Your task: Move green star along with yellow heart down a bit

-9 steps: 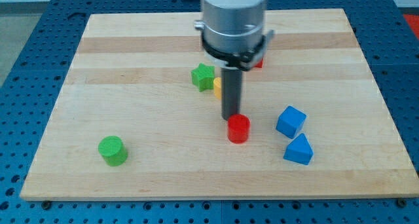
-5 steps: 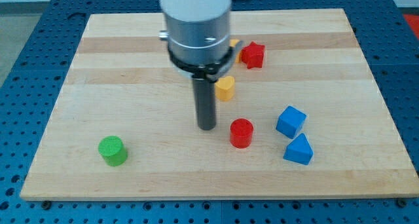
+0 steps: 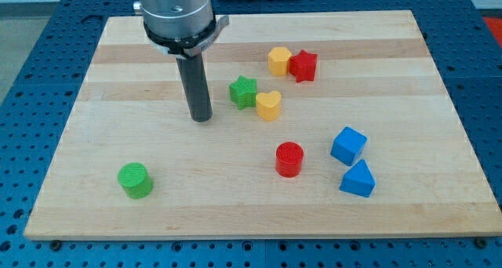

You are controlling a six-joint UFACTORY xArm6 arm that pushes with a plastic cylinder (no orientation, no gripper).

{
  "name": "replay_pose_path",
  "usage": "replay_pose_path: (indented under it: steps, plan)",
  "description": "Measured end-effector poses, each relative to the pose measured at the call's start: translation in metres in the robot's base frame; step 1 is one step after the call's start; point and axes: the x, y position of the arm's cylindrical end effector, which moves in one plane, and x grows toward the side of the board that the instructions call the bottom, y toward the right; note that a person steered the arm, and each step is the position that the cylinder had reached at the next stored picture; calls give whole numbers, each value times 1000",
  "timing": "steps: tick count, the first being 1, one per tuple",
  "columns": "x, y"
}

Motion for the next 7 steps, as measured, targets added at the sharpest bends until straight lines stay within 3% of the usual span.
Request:
replay_pose_path:
  steps: [4, 5, 6, 7]
  plan:
    - [-4, -12]
    - [-43, -16]
    - [-70, 16]
    - [-51, 57]
